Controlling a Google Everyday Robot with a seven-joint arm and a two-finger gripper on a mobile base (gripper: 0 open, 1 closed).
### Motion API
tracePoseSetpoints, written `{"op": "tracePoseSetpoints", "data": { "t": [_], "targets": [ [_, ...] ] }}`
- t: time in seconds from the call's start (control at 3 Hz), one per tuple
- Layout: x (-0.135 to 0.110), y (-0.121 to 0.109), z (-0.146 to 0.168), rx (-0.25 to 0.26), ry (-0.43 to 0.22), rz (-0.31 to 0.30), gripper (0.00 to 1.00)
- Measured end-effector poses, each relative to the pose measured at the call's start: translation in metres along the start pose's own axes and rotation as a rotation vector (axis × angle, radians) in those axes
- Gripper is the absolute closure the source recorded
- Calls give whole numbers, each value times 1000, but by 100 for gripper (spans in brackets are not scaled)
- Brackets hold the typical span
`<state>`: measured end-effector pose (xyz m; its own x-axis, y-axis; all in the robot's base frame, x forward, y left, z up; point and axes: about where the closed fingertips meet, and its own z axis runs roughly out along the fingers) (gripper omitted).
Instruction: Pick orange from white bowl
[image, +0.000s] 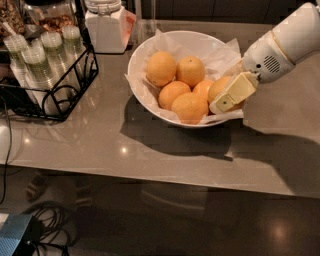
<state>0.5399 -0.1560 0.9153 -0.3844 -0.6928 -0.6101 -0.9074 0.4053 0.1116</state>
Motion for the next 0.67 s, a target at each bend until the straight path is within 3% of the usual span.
{"op": "tracePoseSetpoints", "data": {
  "t": [0.33, 0.67],
  "targets": [
    [3, -3, 2, 0, 12, 11, 38],
    [7, -3, 4, -2, 28, 15, 61]
  ]
}}
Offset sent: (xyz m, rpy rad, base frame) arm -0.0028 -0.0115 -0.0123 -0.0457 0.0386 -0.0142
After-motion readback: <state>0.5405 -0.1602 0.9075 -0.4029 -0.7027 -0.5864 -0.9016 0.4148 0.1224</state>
